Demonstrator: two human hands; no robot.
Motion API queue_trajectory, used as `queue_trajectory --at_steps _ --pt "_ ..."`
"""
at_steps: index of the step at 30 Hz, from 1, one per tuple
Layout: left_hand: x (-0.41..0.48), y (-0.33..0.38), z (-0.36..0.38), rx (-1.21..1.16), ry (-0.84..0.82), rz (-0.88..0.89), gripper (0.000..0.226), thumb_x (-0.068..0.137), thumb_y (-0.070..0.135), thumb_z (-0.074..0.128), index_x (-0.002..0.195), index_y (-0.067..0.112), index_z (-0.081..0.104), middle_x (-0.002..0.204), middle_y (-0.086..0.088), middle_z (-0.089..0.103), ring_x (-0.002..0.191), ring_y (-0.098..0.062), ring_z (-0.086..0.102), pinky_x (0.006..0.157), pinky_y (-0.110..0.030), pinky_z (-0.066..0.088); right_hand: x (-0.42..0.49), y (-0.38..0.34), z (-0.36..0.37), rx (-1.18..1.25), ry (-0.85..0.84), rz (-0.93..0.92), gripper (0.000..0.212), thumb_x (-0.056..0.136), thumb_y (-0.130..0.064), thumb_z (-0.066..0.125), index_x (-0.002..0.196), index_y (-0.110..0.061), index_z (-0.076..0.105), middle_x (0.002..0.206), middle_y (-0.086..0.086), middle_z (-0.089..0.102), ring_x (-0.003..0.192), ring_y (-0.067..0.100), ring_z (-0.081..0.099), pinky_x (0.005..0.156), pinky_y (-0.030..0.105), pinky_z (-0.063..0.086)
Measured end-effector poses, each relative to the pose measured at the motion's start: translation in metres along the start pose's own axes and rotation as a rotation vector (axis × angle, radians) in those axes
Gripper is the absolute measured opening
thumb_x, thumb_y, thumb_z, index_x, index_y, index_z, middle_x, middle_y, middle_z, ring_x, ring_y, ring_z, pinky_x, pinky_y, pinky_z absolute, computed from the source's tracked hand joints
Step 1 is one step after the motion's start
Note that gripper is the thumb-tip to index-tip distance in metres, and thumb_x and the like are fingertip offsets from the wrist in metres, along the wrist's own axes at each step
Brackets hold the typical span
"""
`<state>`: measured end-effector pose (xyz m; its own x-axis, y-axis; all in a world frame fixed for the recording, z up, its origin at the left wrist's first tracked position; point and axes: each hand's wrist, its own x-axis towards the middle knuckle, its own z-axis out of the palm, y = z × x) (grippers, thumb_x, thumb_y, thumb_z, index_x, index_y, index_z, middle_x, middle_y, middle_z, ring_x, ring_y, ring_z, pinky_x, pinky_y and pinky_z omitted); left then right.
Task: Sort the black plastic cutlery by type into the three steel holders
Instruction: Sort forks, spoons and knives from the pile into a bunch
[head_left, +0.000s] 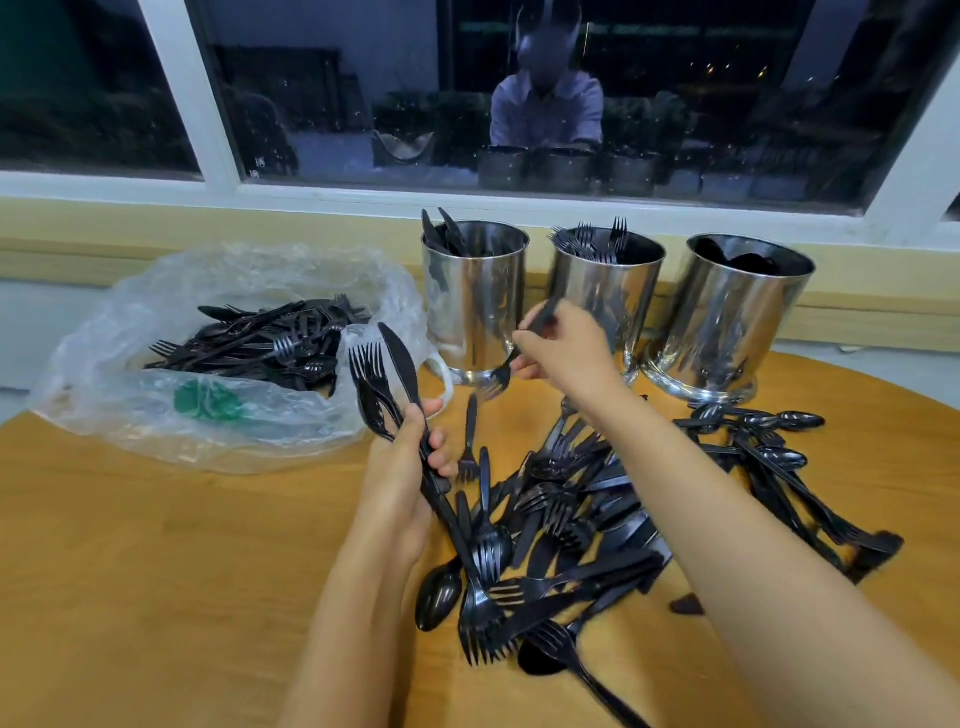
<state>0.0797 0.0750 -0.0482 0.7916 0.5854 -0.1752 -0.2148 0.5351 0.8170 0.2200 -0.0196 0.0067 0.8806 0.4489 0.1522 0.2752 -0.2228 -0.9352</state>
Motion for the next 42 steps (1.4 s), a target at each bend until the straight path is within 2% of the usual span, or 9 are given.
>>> queue_trajectory --at_steps 4,8,12,17,21,27,33,37,42 --pt "-0.001 -0.005 0.007 -0.014 -0.029 -0.034 0.026 0.105 0.023 0.041 0.116 0.004 0.054 0.059 0.004 0.040 0.047 -0.005 0.034 0.044 -0.017 0.033 -0.048 -0.007 -0.033 0.475 -0.013 0.111 0.006 0.089 -0.002 0.065 0.095 0.000 0.063 0.080 0.013 0.069 0.076 0.021 0.072 0.068 0.022 0.058" --pt "-0.007 -0.012 0.017 -0.017 -0.098 -0.095 0.023 0.101 0.023 0.048 0.112 0.004 0.057 0.061 0.004 0.037 0.048 -0.005 0.033 0.045 -0.016 0.033 -0.082 0.006 -0.032 0.859 -0.062 0.251 0.021 0.098 -0.013 0.053 0.100 0.003 0.067 0.089 0.013 0.073 0.088 0.019 0.072 0.077 0.024 0.058" --pt "-0.009 -0.019 0.020 0.034 -0.151 -0.109 0.019 0.094 0.021 0.056 0.106 0.006 0.056 0.064 0.004 0.034 0.049 -0.004 0.032 0.046 -0.016 0.034 -0.100 0.016 -0.022 0.881 0.043 0.259 0.016 0.093 -0.012 0.059 0.102 -0.002 0.068 0.076 0.004 0.069 0.076 0.012 0.069 0.070 0.019 0.056" --pt "-0.010 -0.020 0.019 0.114 -0.174 -0.111 0.047 0.074 0.033 0.069 0.114 0.010 0.060 0.062 0.008 0.035 0.052 -0.005 0.033 0.053 -0.019 0.036 -0.105 0.022 -0.010 0.988 0.151 0.295 0.012 0.088 -0.003 0.063 0.099 0.001 0.063 0.083 0.008 0.071 0.082 0.019 0.073 0.071 0.020 0.057" --pt "-0.010 -0.023 0.021 0.213 -0.190 -0.051 0.031 0.078 0.043 0.065 0.090 0.015 0.059 0.061 0.006 0.034 0.053 -0.007 0.032 0.058 -0.023 0.034 -0.106 0.027 0.003 0.782 0.126 0.349 0.014 0.085 -0.011 0.070 0.096 -0.005 0.067 0.079 0.002 0.068 0.072 0.011 0.067 0.065 0.020 0.054" --pt "-0.011 -0.025 0.024 0.277 -0.046 0.015 0.039 0.085 0.047 0.058 0.105 0.015 0.067 0.064 0.005 0.045 0.060 -0.008 0.042 0.069 -0.023 0.041 -0.118 0.025 0.013 0.333 -0.049 0.194 0.006 0.084 -0.010 0.073 0.089 -0.008 0.073 0.073 -0.004 0.074 0.069 0.001 0.068 0.065 0.010 0.048" --pt "-0.012 -0.026 0.026 0.189 -0.087 0.072 0.045 0.076 0.049 0.060 0.101 0.012 0.062 0.062 0.003 0.033 0.054 -0.009 0.032 0.059 -0.024 0.033 -0.119 0.023 0.016 0.509 0.144 0.200 0.007 0.086 -0.011 0.070 0.092 -0.007 0.071 0.061 -0.011 0.067 0.054 -0.005 0.059 0.061 0.011 0.046" --pt "-0.013 -0.026 0.027 0.172 -0.104 0.066 0.046 0.077 0.049 0.060 0.103 0.011 0.062 0.062 0.003 0.033 0.052 -0.007 0.033 0.056 -0.021 0.034 -0.120 0.028 0.023 0.580 0.156 0.251 0.010 0.085 -0.016 0.071 0.093 -0.011 0.073 0.064 -0.011 0.068 0.060 -0.007 0.060 0.069 0.016 0.044" --pt "-0.010 -0.026 0.023 0.245 -0.031 0.092 0.030 0.100 0.036 0.048 0.089 0.014 0.065 0.061 0.006 0.045 0.058 -0.007 0.044 0.069 -0.026 0.039 -0.119 0.033 0.025 0.210 0.070 0.039 0.006 0.083 -0.017 0.073 0.084 -0.023 0.075 0.078 -0.004 0.072 0.070 0.010 0.058 0.070 0.016 0.047"
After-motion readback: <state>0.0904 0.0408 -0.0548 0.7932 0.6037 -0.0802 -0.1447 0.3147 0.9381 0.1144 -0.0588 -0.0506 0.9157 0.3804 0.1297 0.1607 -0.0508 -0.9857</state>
